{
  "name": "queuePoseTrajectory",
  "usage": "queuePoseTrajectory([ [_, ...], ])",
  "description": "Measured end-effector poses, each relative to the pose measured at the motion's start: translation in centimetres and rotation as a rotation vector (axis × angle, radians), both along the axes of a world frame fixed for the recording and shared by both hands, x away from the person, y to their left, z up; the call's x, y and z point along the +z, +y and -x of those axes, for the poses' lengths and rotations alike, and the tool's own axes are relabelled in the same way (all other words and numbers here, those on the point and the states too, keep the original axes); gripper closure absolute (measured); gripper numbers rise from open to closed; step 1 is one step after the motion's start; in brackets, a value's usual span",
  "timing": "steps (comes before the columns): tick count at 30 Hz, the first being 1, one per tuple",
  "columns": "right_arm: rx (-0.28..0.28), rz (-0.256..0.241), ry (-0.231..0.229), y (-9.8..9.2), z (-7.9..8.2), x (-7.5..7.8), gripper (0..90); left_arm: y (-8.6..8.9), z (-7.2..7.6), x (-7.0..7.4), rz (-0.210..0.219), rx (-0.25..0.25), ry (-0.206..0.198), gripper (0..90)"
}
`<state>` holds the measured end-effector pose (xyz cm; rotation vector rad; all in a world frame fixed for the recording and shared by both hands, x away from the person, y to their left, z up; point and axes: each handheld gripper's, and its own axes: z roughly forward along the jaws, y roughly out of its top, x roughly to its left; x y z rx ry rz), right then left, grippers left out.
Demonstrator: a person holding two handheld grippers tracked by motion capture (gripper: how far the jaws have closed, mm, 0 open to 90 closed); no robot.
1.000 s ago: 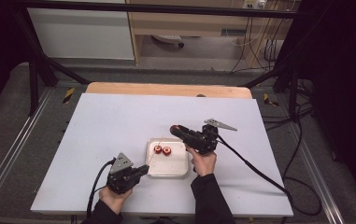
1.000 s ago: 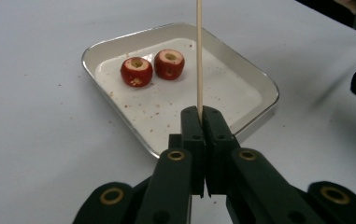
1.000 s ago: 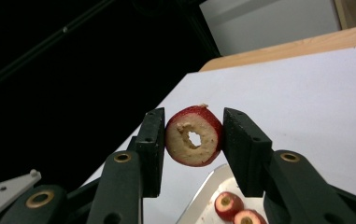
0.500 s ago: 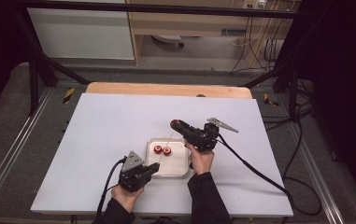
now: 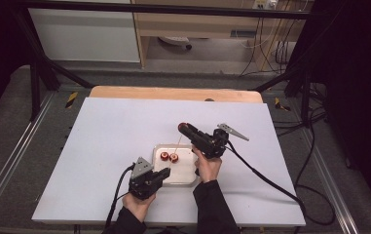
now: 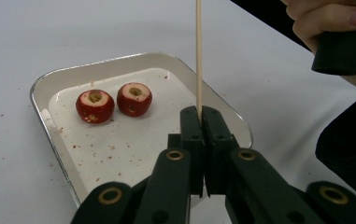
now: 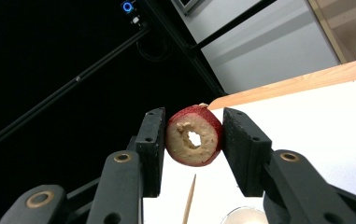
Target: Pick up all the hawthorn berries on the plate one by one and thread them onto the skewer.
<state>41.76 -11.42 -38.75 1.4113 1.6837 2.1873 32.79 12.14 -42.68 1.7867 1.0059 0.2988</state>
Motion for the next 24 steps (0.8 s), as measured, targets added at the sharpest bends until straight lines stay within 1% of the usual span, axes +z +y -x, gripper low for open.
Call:
queuePoseTrajectory([
  [3, -0.004, -0.016, 0.0, 0.1, 0.05, -0.06, 60.7, 0.01, 0.04, -0.09, -0.005, 0.002, -0.008, 88.4],
  [4, -0.009, -0.02, -0.001, 0.14, 0.08, -0.09, 60.8, -0.02, 0.06, -0.15, 0.0, 0.0, -0.001, 88.4],
  [6, -0.014, -0.026, -0.005, 0.21, 0.08, -0.17, 60.7, 0.06, 0.03, -0.23, 0.003, 0.005, -0.005, 88.4],
  [8, -0.024, -0.03, -0.012, 0.31, 0.14, -0.28, 60.7, 0.17, 0.0, -0.28, 0.015, 0.007, -0.001, 88.4],
  [11, -0.023, -0.042, -0.005, 0.5, 0.15, -0.52, 60.7, 0.26, 0.03, -0.29, 0.017, 0.008, -0.002, 88.4],
  [17, -0.017, -0.04, 0.001, 0.73, 0.08, -1.02, 60.8, 0.33, 0.05, -0.34, 0.019, 0.006, -0.007, 88.4],
  [24, -0.01, -0.045, 0.004, 0.71, 0.12, -0.96, 60.7, 0.41, 0.04, -0.38, 0.014, 0.01, -0.009, 88.4],
])
